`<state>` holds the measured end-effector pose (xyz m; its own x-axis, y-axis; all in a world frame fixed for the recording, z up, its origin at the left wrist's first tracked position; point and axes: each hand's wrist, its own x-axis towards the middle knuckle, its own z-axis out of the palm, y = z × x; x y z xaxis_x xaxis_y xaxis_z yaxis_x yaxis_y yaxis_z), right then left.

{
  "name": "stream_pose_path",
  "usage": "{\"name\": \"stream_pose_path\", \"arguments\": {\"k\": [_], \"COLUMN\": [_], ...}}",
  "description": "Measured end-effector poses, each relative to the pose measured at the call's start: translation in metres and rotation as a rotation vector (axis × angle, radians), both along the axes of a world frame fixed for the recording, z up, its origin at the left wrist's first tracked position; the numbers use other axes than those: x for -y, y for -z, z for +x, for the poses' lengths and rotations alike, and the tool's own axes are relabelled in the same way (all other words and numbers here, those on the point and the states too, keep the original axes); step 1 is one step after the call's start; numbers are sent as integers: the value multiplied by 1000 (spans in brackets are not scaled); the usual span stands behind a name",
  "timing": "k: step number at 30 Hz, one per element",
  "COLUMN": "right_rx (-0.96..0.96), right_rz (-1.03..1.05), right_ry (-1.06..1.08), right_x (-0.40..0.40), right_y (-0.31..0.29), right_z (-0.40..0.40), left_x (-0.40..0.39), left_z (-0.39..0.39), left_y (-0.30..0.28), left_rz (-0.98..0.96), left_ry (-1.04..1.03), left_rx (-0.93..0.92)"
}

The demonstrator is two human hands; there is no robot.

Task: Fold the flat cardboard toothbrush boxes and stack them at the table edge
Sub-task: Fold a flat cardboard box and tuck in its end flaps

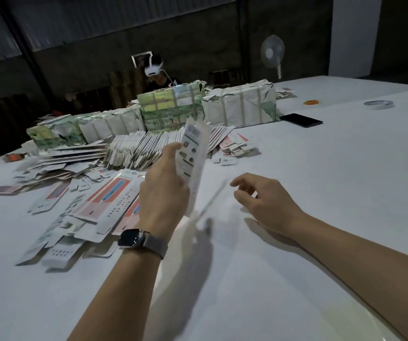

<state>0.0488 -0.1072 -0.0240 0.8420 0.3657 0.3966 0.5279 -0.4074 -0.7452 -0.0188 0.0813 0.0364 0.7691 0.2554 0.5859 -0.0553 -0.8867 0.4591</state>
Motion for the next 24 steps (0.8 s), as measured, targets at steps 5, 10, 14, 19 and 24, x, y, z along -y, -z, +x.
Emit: {"name": "stream_pose_path", "arguments": {"k": [5, 10, 14, 19, 24], "right_rx": [-98, -237, -211, -150, -90], "right_rz": [255, 456, 358, 266, 186], "right_ry": [88, 43, -16, -40, -36], "right_x": [3, 9, 5, 3, 0], "right_y": [-3, -5, -5, -5, -5], "right_z": [3, 4, -2, -8, -12], "left_x": [35, 52, 57, 51, 42], "left_z": [8, 13, 9, 12, 15], "left_y": [19, 35, 39, 43, 41], "left_rz": [-852, -1022, -1304, -1533, -1585], "left_ry": [352, 467, 440, 479, 491], "left_rx": [-119, -282, -235, -285, -284]}}
